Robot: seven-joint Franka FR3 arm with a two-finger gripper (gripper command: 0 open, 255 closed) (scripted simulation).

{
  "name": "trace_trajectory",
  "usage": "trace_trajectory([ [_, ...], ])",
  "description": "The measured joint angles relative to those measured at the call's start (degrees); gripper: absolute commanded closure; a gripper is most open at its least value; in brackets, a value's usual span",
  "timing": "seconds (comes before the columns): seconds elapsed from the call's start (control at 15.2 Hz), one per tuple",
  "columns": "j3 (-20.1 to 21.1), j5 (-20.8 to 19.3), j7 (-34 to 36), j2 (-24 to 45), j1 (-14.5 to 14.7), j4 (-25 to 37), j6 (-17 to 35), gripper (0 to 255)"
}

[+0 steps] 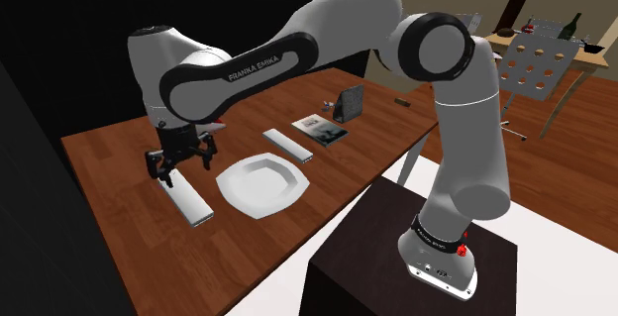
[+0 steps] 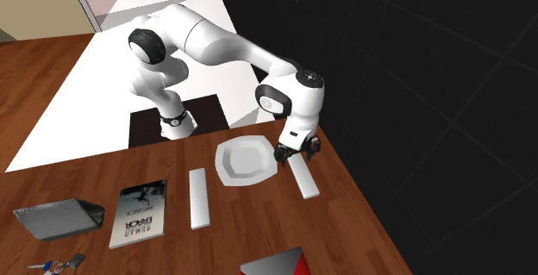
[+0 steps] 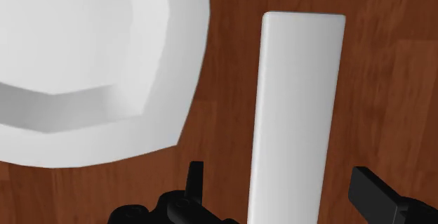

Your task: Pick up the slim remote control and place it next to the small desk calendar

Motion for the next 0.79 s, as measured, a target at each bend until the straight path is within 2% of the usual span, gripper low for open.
trace_trajectory([
  [0.13, -0.3, -1.08, 1.0, 3.73, 1.69, 3.91, -0.3, 0],
  [0.79, -0.94, -2.24, 1.89, 6.53, 2.25, 2.18, 4.11, 0],
])
